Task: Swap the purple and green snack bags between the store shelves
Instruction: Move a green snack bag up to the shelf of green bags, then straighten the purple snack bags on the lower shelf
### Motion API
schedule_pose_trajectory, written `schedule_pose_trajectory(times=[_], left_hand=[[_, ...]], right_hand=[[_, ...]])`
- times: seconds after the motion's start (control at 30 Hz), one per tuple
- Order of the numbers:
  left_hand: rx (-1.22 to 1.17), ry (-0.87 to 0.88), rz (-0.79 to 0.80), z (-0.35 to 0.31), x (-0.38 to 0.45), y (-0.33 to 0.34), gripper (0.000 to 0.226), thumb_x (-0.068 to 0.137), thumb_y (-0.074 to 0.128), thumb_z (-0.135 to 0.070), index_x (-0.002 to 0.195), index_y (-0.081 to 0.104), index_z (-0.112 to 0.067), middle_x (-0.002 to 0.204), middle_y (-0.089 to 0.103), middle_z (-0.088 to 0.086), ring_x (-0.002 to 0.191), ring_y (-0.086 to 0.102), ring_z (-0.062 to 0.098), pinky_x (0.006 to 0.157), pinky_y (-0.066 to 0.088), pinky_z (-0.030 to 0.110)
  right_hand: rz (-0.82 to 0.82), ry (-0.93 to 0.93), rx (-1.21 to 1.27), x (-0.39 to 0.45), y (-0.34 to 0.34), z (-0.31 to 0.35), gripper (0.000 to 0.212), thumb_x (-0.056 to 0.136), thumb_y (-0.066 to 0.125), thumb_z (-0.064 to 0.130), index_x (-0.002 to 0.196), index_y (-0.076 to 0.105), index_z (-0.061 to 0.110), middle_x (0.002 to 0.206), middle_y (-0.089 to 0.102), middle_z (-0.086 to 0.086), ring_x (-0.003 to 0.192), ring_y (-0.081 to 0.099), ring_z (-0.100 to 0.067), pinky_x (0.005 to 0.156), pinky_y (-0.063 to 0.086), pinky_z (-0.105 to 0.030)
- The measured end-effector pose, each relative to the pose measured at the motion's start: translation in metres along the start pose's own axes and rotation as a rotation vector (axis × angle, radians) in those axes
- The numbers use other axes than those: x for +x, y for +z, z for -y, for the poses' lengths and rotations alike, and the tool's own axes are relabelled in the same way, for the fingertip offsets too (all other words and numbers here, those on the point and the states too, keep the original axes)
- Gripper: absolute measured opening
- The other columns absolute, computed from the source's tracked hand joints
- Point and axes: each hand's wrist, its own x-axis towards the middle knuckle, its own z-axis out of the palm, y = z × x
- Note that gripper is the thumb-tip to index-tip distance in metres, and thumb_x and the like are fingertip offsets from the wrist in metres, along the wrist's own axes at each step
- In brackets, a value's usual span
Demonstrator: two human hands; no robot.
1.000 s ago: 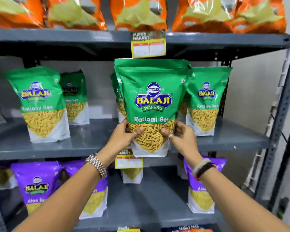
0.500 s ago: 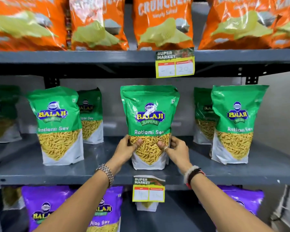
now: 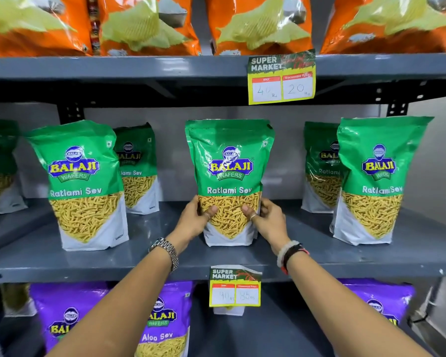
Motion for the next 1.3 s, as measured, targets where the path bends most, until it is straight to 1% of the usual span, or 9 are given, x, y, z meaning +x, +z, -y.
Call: schedule_pose_trajectory(times=[0.17, 0.3, 0.43, 0.67, 0.83, 1.0, 1.1, 1.2, 1.3], left_hand=[[0.020, 0.095, -0.243, 0.005, -0.022, 0.006, 0.047, 0.084, 0.062, -0.023, 0.125, 0.044, -0.011, 0.124, 0.057, 0.007, 0.111, 0.054, 0.018, 0.100, 0.044, 0.036], [0.042, 0.283, -0.405, 0.021, -0.069, 0.009, 0.036, 0.088, 0.054, -0.026, 0.123, 0.046, -0.023, 0.113, 0.061, -0.007, 0.096, 0.058, 0.007, 0.085, 0.049, 0.027], [0.037, 0.340, -0.408, 0.048, -0.123, 0.022, 0.024, 0.089, 0.050, -0.032, 0.111, 0.050, -0.038, 0.099, 0.064, -0.017, 0.084, 0.058, 0.002, 0.070, 0.046, 0.011], [0.048, 0.137, -0.437, 0.131, -0.176, 0.043, 0.023, 0.090, 0.050, -0.023, 0.102, 0.050, -0.043, 0.093, 0.063, -0.018, 0.083, 0.058, 0.001, 0.072, 0.046, 0.012], [0.076, -0.044, -0.473, 0.191, -0.191, 0.032, 0.022, 0.089, 0.051, -0.010, 0.106, 0.050, -0.024, 0.099, 0.063, 0.005, 0.084, 0.059, 0.007, 0.078, 0.050, 0.028], [0.121, -0.215, -0.566, 0.242, -0.196, -0.003, 0.022, 0.089, 0.049, -0.011, 0.110, 0.049, -0.015, 0.093, 0.061, 0.003, 0.083, 0.059, 0.018, 0.082, 0.047, 0.034], [0.073, -0.307, -0.595, 0.264, -0.194, -0.025, 0.024, 0.089, 0.045, -0.003, 0.113, 0.046, -0.006, 0.093, 0.057, 0.008, 0.083, 0.055, 0.021, 0.080, 0.047, 0.029], [0.059, -0.392, -0.614, 0.283, -0.186, -0.043, 0.027, 0.085, 0.042, 0.009, 0.108, 0.042, -0.004, 0.096, 0.052, 0.015, 0.078, 0.058, 0.016, 0.070, 0.047, 0.012], [0.121, -0.481, -0.543, 0.299, -0.180, -0.055, 0.033, 0.083, 0.050, 0.005, 0.114, 0.040, 0.009, 0.103, 0.058, 0.029, 0.099, 0.060, 0.037, 0.088, 0.049, 0.039]], right_hand=[[-0.077, -0.053, 0.045, -0.016, -0.008, 0.002, 0.047, 0.072, 0.076, 0.019, 0.117, 0.060, 0.016, 0.116, 0.068, -0.007, 0.107, 0.063, -0.014, 0.096, 0.049, -0.033], [-0.184, -0.216, 0.011, -0.057, -0.022, -0.002, 0.020, 0.082, 0.066, 0.024, 0.100, 0.062, 0.031, 0.105, 0.071, 0.002, 0.097, 0.065, 0.000, 0.082, 0.052, -0.018], [-0.196, -0.249, 0.013, -0.111, -0.032, -0.023, 0.009, 0.084, 0.064, 0.029, 0.092, 0.063, 0.030, 0.087, 0.073, 0.007, 0.086, 0.067, -0.007, 0.070, 0.051, -0.019], [-0.188, -0.134, -0.150, -0.186, -0.026, -0.104, 0.016, 0.080, 0.059, 0.045, 0.074, 0.059, 0.030, 0.066, 0.065, 0.001, 0.059, 0.057, -0.024, 0.053, 0.044, -0.032], [-0.052, 0.087, -0.283, -0.202, -0.006, -0.165, 0.015, 0.076, 0.059, 0.046, 0.078, 0.063, 0.032, 0.070, 0.070, 0.006, 0.065, 0.063, -0.012, 0.061, 0.054, -0.036], [0.088, 0.203, -0.335, -0.191, 0.038, -0.205, 0.011, 0.074, 0.064, 0.042, 0.084, 0.063, 0.037, 0.068, 0.069, 0.022, 0.074, 0.065, -0.001, 0.066, 0.049, -0.015], [0.189, 0.286, -0.367, -0.182, 0.069, -0.222, 0.023, 0.075, 0.065, 0.040, 0.096, 0.065, 0.030, 0.083, 0.071, 0.023, 0.086, 0.065, 0.001, 0.071, 0.040, -0.001], [0.304, 0.365, -0.384, -0.176, 0.101, -0.237, 0.041, 0.076, 0.068, 0.033, 0.115, 0.060, 0.025, 0.114, 0.071, 0.004, 0.106, 0.063, -0.010, 0.088, 0.043, -0.015], [0.364, 0.421, -0.330, -0.173, 0.128, -0.244, 0.049, 0.076, 0.071, 0.027, 0.122, 0.055, 0.019, 0.122, 0.066, -0.005, 0.114, 0.060, -0.019, 0.095, 0.045, -0.027]])
